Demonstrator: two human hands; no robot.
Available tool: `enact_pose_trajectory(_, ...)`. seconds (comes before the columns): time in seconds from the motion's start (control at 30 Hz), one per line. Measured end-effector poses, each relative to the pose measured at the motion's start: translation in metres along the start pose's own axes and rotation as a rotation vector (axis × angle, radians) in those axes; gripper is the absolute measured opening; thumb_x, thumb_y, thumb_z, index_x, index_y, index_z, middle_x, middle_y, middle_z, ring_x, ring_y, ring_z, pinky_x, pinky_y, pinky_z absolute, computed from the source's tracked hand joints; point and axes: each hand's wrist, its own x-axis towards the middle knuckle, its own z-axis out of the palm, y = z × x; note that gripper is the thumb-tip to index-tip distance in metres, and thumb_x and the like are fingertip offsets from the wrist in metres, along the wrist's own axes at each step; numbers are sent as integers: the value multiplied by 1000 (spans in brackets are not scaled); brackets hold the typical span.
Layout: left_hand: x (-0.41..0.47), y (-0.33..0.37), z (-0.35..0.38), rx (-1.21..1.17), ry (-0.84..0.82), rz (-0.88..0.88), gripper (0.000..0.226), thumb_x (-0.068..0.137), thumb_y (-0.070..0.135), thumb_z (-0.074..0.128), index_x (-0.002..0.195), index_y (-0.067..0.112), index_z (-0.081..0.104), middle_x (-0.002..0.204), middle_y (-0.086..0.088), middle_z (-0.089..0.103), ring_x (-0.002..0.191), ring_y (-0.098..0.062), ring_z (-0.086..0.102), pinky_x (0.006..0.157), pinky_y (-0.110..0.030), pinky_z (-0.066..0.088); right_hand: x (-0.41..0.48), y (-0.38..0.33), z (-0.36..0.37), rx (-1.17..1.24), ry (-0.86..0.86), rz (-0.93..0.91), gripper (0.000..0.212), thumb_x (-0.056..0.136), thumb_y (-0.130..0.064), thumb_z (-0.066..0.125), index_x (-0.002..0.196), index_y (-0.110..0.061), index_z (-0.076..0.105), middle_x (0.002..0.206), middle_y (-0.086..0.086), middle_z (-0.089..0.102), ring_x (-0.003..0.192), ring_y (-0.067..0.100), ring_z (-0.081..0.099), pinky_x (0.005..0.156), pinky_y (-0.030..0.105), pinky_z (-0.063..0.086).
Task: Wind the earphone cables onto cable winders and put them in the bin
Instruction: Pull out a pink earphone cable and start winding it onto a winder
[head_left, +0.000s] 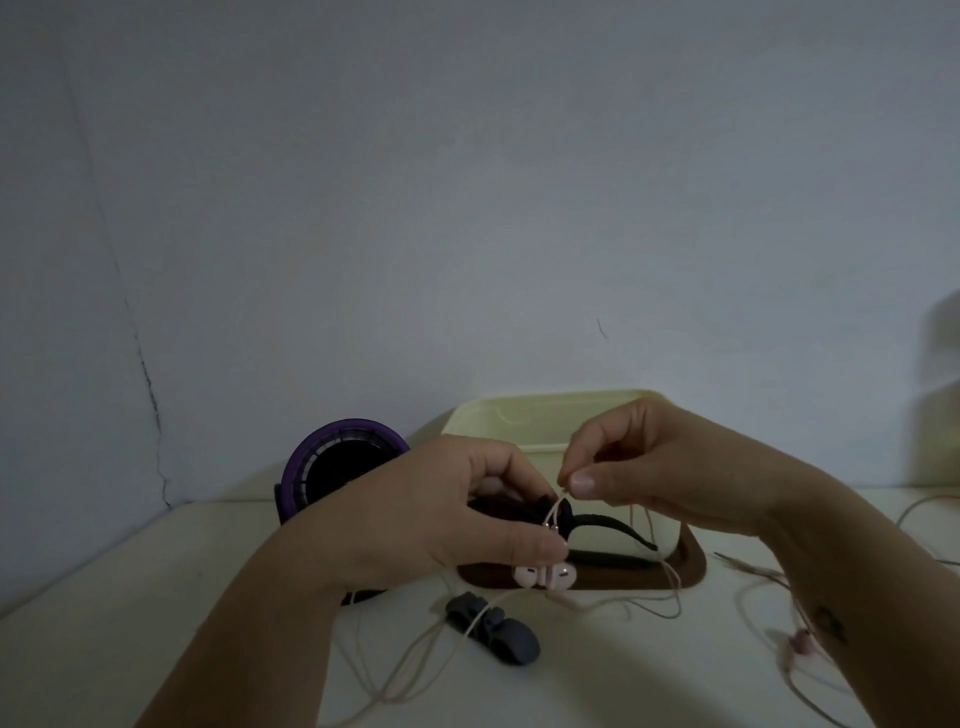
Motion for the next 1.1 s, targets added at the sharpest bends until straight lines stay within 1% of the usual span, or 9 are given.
enact_pose_trajectory(0.27,1,7,0,-70,193,48,37,63,32,83,95,29,65,88,7,75,83,-8,70,82,-25,54,13,26,20,328,-5,27,18,69,-25,81,80,-15,70,80,13,47,67,18,36,60,23,31)
enact_pose_trajectory(0.3,2,6,0,-103,241,56,39,61,31,78,97,27,66,89,7,75,84,-7,71,81,-21,54,15,27,25,393,34,31,7,75,-16,74,77,-15,68,77,11,42,63,15,32,57,21,27)
enact_pose_trajectory(0.37,6,2,-1,-179,348,63,37,57,32,72,93,24,71,89,5,76,87,-8,71,79,-17,54,20,26,32,414,171,8,17,85,-4,61,73,-16,66,63,4,44,50,7,28,49,17,24)
enact_pose_trajectory(0.43,11,-6,-1,-247,434,51,43,53,40,73,93,23,74,93,0,76,95,-20,70,88,-29,56,24,23,37,278,335,-56,24,91,-2,55,78,-17,68,58,-4,52,45,6,30,46,19,26)
enact_pose_trajectory(0.53,17,-12,1,-407,527,56,41,50,41,73,87,22,77,94,-3,76,98,-21,69,93,-34,53,27,20,45,100,556,-90,8,89,-9,61,91,-15,66,73,-9,61,48,5,36,52,26,29)
enact_pose_trajectory(0.63,20,-12,5,-525,564,82,33,49,43,73,78,27,80,87,0,75,86,-13,66,86,-29,51,26,17,57,92,699,-114,13,84,-18,67,95,-23,62,97,-8,63,53,-1,43,60,22,35)
enact_pose_trajectory(0.77,23,-7,13,-542,592,107,27,56,44,70,77,28,78,74,5,70,75,-6,62,84,-29,49,21,9,64,110,875,-223,18,80,-26,70,93,-22,59,84,-5,61,61,10,46,50,14,37)
enact_pose_trajectory(0.97,29,-6,24,-628,695,115,23,62,37,68,80,25,77,86,4,75,84,-4,67,78,-23,47,24,4,65,48,807,-262,25,69,-35,74,85,-21,63,69,-14,63,56,9,44,50,11,38)
enact_pose_trajectory(1.1,28,-5,27,-658,679,105,34,63,38,68,93,21,74,92,2,76,86,-3,67,79,-23,46,25,7,59,80,778,-263,23,72,-28,76,88,-16,66,81,1,71,74,40,58,68,32,50)
